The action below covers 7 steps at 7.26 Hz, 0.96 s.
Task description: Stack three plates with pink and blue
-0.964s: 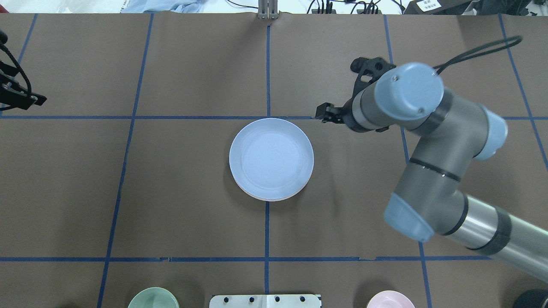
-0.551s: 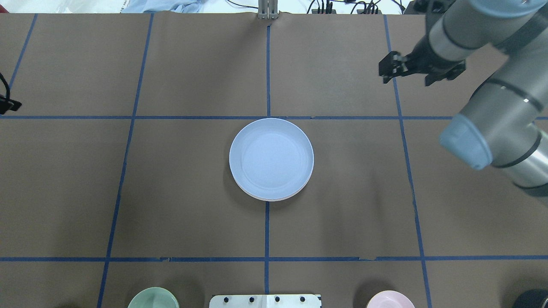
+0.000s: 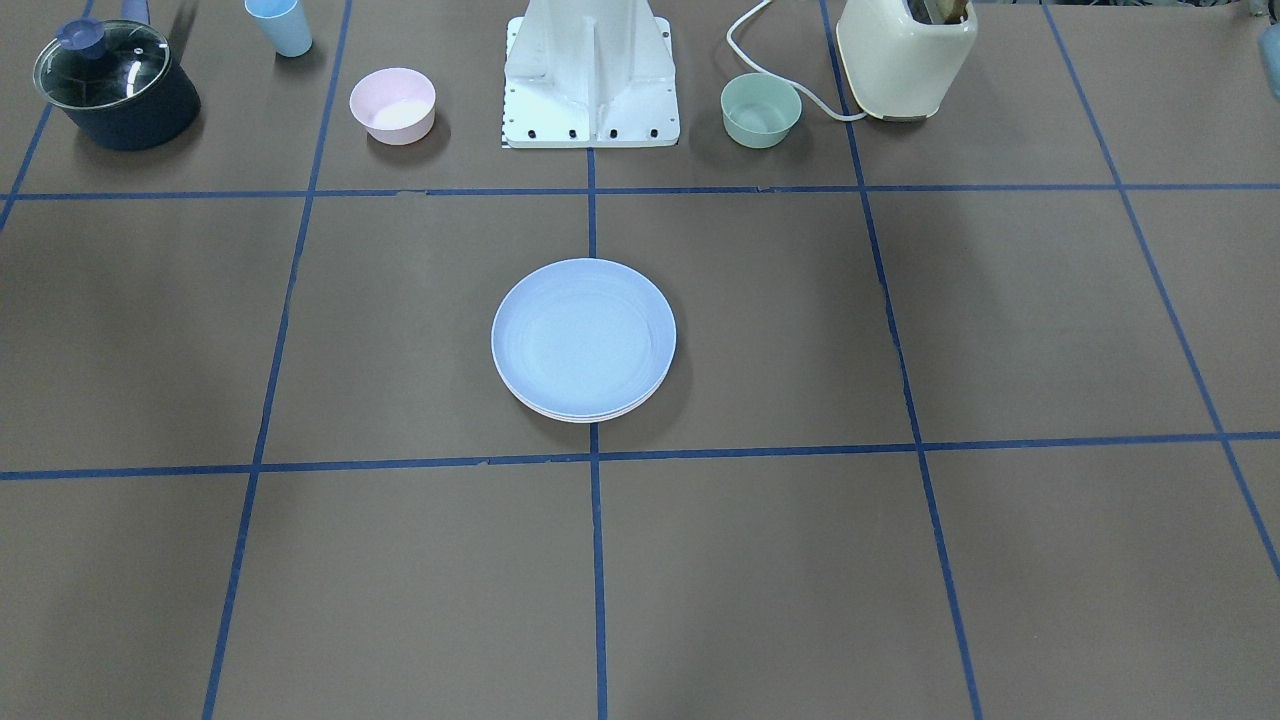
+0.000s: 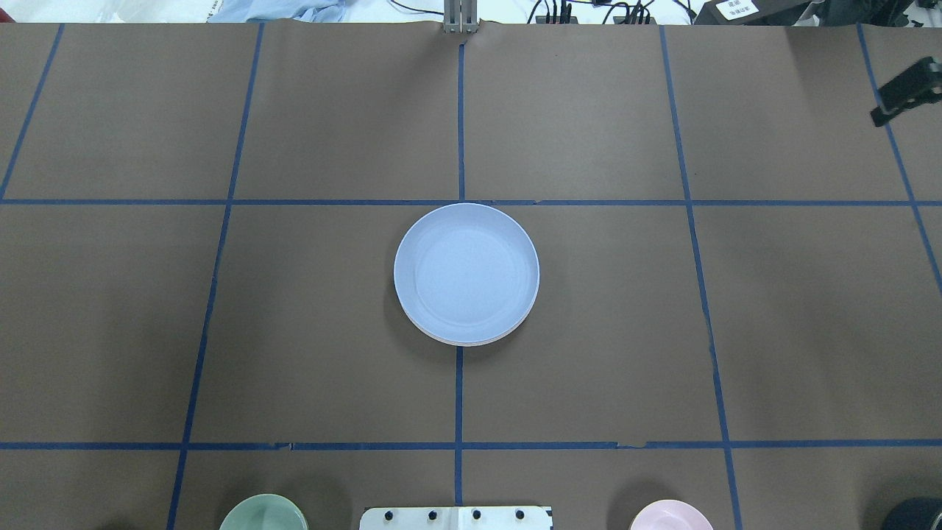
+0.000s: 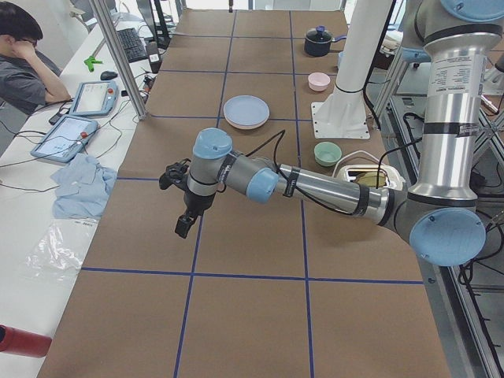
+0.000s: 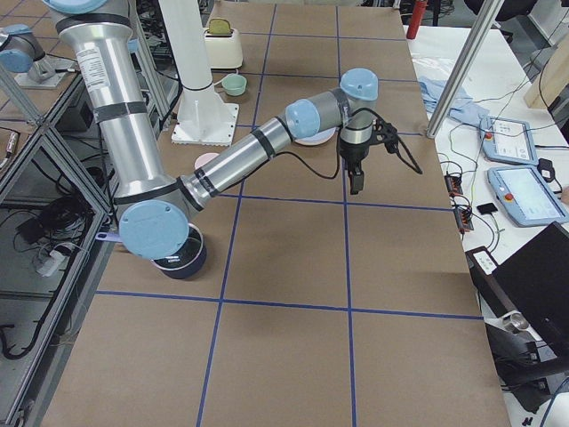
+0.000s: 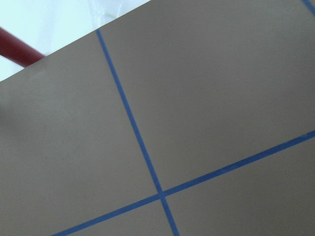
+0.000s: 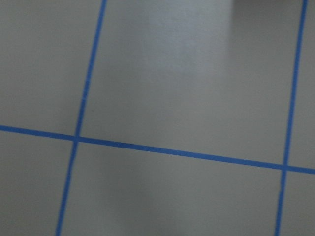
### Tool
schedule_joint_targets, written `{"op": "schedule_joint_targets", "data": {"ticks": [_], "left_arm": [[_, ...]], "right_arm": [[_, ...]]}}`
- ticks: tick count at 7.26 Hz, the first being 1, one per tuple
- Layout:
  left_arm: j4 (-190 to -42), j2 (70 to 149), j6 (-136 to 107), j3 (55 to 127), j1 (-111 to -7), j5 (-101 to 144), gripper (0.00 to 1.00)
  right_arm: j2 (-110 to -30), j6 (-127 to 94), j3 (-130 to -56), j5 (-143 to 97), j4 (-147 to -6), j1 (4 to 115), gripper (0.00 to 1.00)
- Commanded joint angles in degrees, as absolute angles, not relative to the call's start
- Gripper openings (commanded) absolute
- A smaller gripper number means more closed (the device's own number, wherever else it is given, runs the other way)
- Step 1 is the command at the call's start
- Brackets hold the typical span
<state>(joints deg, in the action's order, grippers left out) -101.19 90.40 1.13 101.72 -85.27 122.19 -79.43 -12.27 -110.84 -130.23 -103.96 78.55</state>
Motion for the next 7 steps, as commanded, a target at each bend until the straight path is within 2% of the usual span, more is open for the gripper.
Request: {"op": "schedule_joint_targets", "data": {"ticks": [1, 3, 5, 7], "left_arm": [[-93.1, 90.4, 2.6, 102.2, -90.7, 126.8, 1.0], [-92.0, 88.3, 2.7, 102.0, -91.8, 127.3, 1.0], [-92.7, 85.5, 3.6, 101.0, -91.9, 129.4, 1.0], [-92.6, 84.8, 3.4, 103.4, -91.9, 129.4, 1.0]], "right_arm": [[-91.5, 2.1, -109.5, -131.1, -103.2, 87.7, 1.0], [-97.5, 3.9, -107.6, -131.1, -103.0, 92.3, 1.0], [-101.1, 3.3, -106.6, -131.0, -93.6, 92.4, 1.0], [-101.0, 1.4, -105.1, -130.8, -90.4, 92.0, 1.0]]}}
